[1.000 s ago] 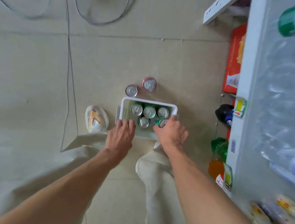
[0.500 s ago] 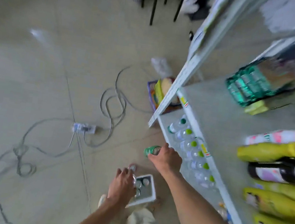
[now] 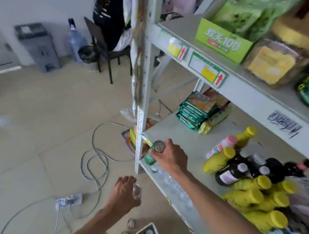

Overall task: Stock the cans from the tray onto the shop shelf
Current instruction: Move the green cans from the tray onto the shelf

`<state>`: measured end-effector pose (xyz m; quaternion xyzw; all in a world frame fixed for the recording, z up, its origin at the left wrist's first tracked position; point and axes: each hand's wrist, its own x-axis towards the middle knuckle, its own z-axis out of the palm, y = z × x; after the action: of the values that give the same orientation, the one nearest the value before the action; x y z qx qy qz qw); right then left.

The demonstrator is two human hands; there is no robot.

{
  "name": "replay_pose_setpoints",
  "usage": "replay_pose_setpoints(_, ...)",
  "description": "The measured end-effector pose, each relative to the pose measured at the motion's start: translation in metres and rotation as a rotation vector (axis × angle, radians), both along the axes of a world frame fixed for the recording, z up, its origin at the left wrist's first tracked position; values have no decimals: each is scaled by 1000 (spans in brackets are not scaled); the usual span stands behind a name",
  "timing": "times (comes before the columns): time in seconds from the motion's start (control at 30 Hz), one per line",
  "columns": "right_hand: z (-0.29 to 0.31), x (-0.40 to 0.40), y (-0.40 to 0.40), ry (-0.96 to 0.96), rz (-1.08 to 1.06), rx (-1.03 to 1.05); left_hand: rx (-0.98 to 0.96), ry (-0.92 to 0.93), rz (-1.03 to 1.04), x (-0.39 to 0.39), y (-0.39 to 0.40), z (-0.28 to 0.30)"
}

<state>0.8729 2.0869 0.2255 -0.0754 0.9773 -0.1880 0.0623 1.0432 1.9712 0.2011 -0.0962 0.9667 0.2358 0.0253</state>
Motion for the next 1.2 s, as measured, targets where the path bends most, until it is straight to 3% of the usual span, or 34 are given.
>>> replay_pose_setpoints(0.3,11,-67,37,-9,-241,100,165,-96,-266,-153,-30,22)
replay_pose_setpoints(0.67,-9,-139,67,3,-631,142,12,18,-553,-359,-25,33)
replay_pose_setpoints(0.93,-23,-161,86,-222,-735,182,69,-9,-584,-418,4,9)
replay_pose_setpoints(1.2,-46,-155,80,-173,-831,136,11,18,-672,-434,21,-17)
